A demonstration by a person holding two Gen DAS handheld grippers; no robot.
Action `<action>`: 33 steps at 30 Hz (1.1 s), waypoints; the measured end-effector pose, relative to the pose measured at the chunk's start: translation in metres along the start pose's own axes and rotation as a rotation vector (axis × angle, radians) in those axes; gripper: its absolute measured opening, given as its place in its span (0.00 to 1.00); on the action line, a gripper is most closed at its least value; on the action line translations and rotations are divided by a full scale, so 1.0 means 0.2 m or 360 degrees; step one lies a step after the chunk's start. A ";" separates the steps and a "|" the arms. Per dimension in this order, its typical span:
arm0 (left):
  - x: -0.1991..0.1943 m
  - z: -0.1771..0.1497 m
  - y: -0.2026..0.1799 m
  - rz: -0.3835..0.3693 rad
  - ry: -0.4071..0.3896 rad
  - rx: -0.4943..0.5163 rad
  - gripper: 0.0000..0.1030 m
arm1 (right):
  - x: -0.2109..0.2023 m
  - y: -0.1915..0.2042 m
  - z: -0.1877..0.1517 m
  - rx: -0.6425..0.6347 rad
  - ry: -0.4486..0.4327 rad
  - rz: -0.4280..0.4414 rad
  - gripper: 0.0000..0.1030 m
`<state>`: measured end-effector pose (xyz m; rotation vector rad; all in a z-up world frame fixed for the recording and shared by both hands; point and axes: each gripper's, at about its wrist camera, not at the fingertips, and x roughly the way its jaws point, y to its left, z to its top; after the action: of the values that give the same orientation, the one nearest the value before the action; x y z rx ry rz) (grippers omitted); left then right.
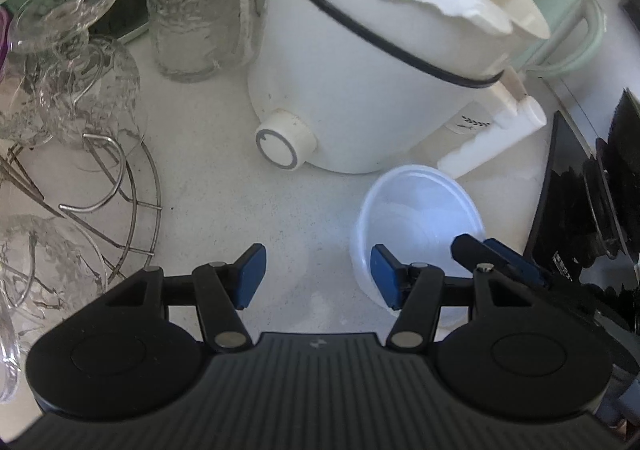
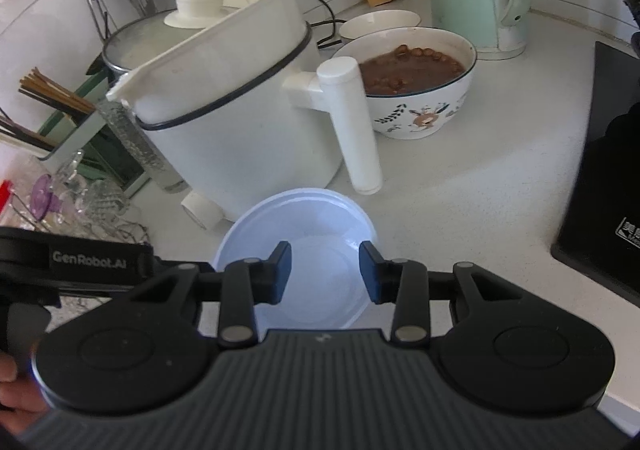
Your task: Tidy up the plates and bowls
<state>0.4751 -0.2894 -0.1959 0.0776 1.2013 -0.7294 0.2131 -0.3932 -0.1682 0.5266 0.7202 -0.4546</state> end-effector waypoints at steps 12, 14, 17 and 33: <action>0.03 0.00 -0.04 -0.0071 -0.0032 0.0001 0.35 | 0.05 -0.06 0.00 0.0035 0.0109 -0.0039 0.40; 0.03 0.00 -0.06 -0.0078 -0.0040 0.0019 0.29 | 0.07 -0.08 0.00 0.0090 0.0145 -0.0006 0.40; 0.02 0.00 -0.09 -0.0080 -0.0057 0.0024 0.14 | 0.10 -0.09 0.00 0.0105 0.0167 -0.0002 0.28; -0.11 0.00 -0.12 -0.0077 -0.0137 0.0017 0.08 | -0.02 -0.07 0.06 0.0146 0.0098 0.0103 0.14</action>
<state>0.4586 -0.2974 -0.1694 0.0252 1.1202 -0.7742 0.2086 -0.4103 -0.1629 0.6506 0.7415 -0.4139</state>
